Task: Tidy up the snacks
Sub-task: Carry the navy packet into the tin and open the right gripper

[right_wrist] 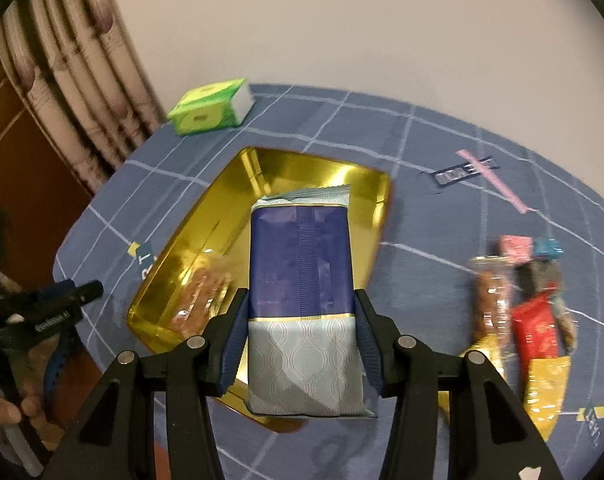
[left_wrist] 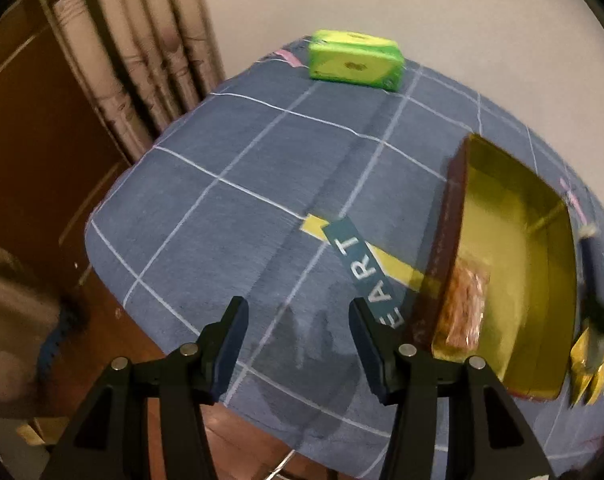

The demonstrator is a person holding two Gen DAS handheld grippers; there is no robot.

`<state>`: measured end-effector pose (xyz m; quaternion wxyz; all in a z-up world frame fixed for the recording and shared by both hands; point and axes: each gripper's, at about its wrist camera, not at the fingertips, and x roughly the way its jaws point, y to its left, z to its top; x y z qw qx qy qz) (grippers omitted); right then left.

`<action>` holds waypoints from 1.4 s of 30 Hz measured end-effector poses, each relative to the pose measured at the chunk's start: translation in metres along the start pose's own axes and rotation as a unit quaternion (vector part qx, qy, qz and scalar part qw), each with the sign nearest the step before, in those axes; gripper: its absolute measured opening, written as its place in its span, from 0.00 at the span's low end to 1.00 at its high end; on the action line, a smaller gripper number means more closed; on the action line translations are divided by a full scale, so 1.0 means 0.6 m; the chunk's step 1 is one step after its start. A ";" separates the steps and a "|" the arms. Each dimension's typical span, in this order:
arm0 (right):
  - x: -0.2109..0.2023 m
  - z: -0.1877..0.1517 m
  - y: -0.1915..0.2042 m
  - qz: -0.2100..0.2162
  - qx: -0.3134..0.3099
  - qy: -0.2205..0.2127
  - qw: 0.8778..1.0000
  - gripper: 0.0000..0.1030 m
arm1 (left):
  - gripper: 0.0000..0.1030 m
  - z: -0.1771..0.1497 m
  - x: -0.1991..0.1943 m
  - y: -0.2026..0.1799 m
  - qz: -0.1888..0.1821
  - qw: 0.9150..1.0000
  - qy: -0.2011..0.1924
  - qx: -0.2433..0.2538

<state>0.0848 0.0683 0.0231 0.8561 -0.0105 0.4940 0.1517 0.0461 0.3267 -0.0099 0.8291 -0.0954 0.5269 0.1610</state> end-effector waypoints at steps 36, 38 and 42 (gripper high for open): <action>0.127 -0.016 0.055 -0.012 -0.003 0.089 0.996 0.48 | 0.52 0.002 0.010 -0.001 -0.023 1.000 0.015 -0.015; 0.119 -0.014 0.051 -0.010 -0.001 0.084 0.996 0.51 | 0.52 0.001 0.009 -0.004 -0.022 1.000 0.013 -0.014; 0.086 -0.012 0.042 0.002 0.005 0.064 0.998 0.53 | 0.52 0.000 0.006 -0.010 -0.021 1.000 0.008 -0.007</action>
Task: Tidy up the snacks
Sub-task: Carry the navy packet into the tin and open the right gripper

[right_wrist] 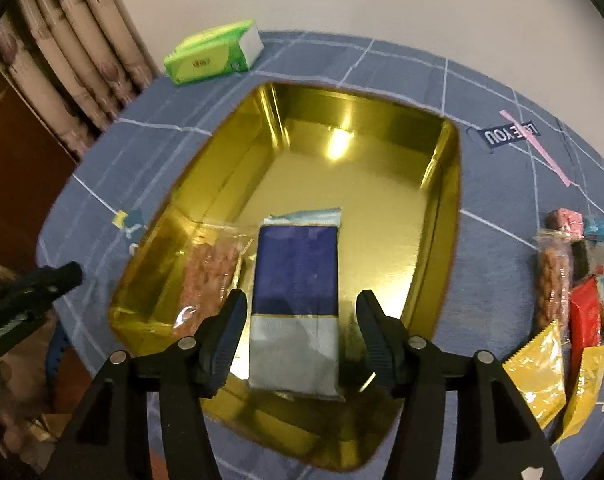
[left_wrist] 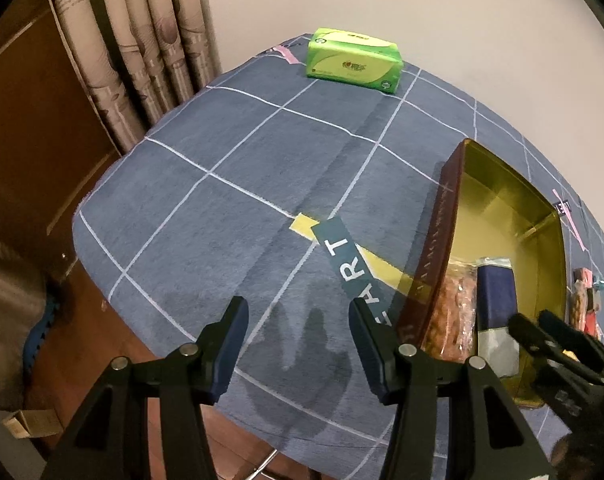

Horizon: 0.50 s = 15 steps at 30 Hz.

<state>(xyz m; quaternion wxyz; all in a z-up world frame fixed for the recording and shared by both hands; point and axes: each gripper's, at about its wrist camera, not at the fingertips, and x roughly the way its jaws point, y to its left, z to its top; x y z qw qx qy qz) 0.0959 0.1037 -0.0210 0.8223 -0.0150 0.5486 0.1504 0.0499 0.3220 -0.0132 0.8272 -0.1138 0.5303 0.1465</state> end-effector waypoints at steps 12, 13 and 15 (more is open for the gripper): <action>-0.135 -0.067 -0.176 -0.042 0.034 -0.046 0.997 0.61 | 0.52 -0.011 -0.012 -0.035 -0.006 1.000 0.000 0.028; -0.143 -0.075 -0.199 -0.053 0.043 -0.046 0.997 0.62 | 0.52 -0.012 -0.014 -0.040 -0.006 1.000 -0.001 0.031; -0.156 -0.093 -0.241 -0.071 0.060 -0.046 0.995 0.63 | 0.52 -0.015 -0.019 -0.050 -0.002 0.999 -0.005 0.039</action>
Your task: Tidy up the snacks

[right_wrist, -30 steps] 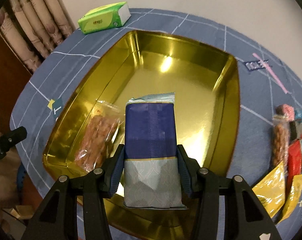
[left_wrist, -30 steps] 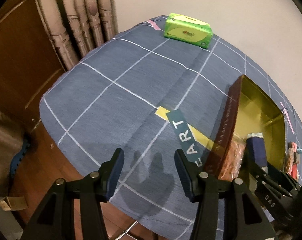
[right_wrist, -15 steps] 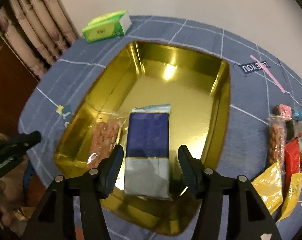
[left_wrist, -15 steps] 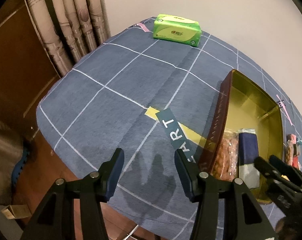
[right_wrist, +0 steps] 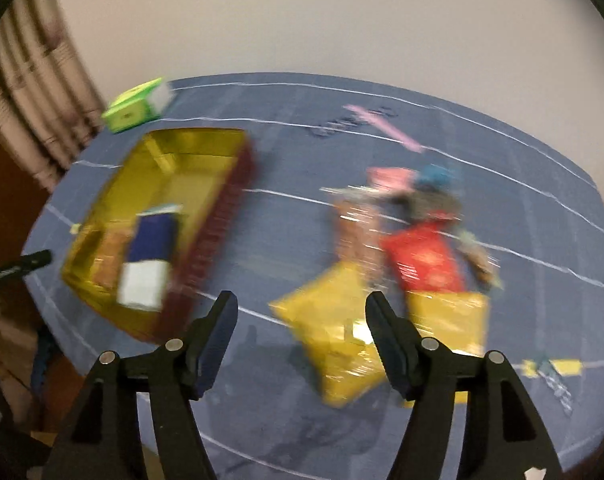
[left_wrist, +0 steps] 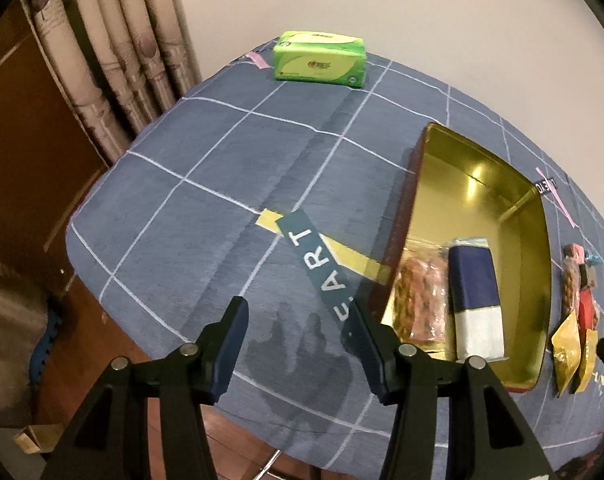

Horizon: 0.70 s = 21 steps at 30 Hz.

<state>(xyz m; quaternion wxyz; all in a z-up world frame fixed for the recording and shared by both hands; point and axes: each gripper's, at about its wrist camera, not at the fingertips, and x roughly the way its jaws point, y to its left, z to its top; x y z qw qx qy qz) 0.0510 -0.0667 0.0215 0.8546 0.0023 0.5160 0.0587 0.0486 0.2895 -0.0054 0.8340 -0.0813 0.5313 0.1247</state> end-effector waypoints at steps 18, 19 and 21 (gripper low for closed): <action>0.056 -0.073 -0.150 -0.035 0.027 0.054 0.998 0.68 | 0.52 -0.040 -0.047 -0.150 -0.035 0.997 0.004 0.076; 0.058 -0.074 -0.151 -0.033 0.030 0.054 0.998 0.68 | 0.52 -0.044 -0.050 -0.165 -0.041 0.996 0.005 0.083; 0.066 -0.076 -0.157 -0.031 0.038 0.060 0.997 0.68 | 0.52 -0.050 -0.054 -0.193 -0.050 0.994 0.008 0.097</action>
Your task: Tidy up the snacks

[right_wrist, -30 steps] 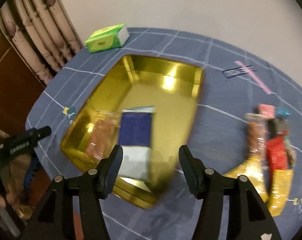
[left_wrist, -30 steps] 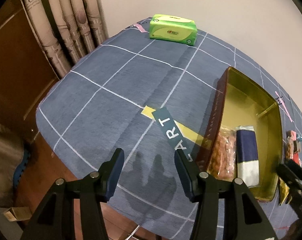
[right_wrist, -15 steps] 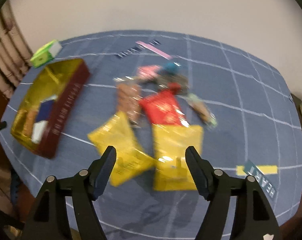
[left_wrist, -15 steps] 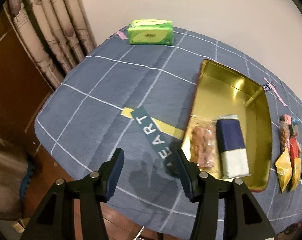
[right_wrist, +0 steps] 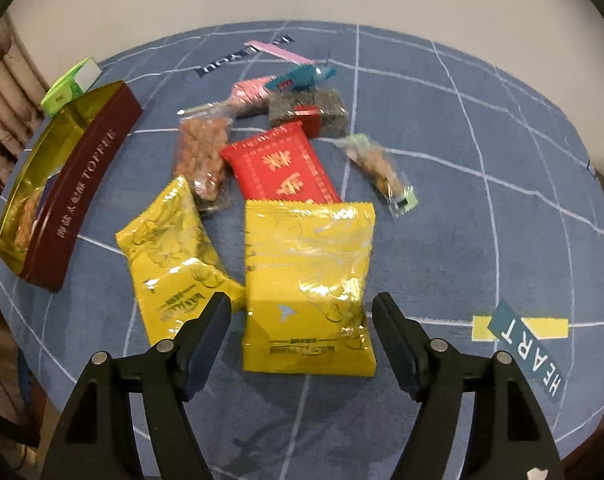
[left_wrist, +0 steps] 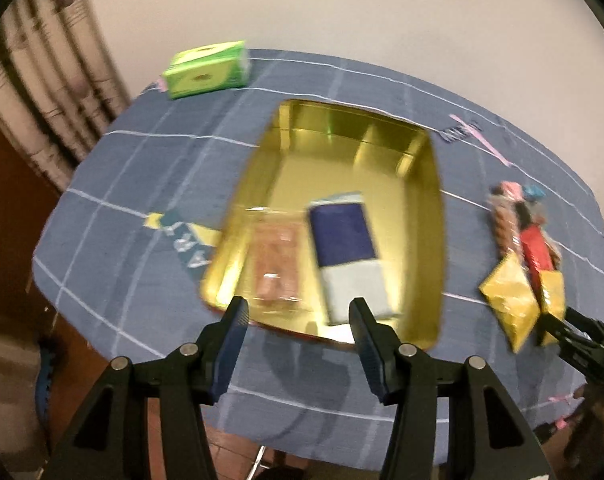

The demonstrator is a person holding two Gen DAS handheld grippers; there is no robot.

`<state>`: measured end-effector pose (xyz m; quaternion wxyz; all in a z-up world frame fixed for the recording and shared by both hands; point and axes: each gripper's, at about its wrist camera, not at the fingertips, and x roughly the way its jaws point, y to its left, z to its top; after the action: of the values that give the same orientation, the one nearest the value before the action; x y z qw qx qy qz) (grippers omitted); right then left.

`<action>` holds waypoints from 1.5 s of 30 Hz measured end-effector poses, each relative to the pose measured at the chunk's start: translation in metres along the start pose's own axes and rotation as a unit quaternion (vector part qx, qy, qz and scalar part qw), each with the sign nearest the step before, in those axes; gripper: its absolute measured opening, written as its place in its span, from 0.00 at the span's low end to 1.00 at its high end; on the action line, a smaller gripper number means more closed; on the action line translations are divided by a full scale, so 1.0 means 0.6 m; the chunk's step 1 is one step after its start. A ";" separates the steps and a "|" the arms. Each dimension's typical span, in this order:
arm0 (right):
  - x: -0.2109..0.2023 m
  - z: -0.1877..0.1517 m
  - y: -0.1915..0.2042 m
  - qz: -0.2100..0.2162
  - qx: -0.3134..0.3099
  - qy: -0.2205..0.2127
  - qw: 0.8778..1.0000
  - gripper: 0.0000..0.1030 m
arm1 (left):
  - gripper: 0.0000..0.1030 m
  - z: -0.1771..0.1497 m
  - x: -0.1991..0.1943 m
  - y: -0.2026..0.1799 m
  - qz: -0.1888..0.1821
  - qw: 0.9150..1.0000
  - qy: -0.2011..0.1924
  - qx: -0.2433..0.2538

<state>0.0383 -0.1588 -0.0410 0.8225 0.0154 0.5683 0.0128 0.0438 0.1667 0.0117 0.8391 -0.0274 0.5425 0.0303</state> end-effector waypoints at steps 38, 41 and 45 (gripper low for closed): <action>-0.001 -0.032 -0.170 -0.033 0.052 -0.066 0.996 0.54 | 0.63 0.005 0.045 -0.274 -0.053 0.996 0.057 0.043; 0.003 -0.026 -0.184 -0.032 0.057 -0.068 0.996 0.54 | 0.63 0.008 0.065 -0.288 -0.088 0.992 0.094 0.012; 0.003 -0.026 -0.186 -0.028 0.055 -0.072 0.996 0.54 | 0.65 0.011 0.093 -0.300 -0.120 0.983 0.136 -0.040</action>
<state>0.0251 -0.2698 -0.0527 0.8591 0.0459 0.5080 -0.0423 0.0873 -0.0109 -0.0338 0.7533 -0.1299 0.6425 -0.0523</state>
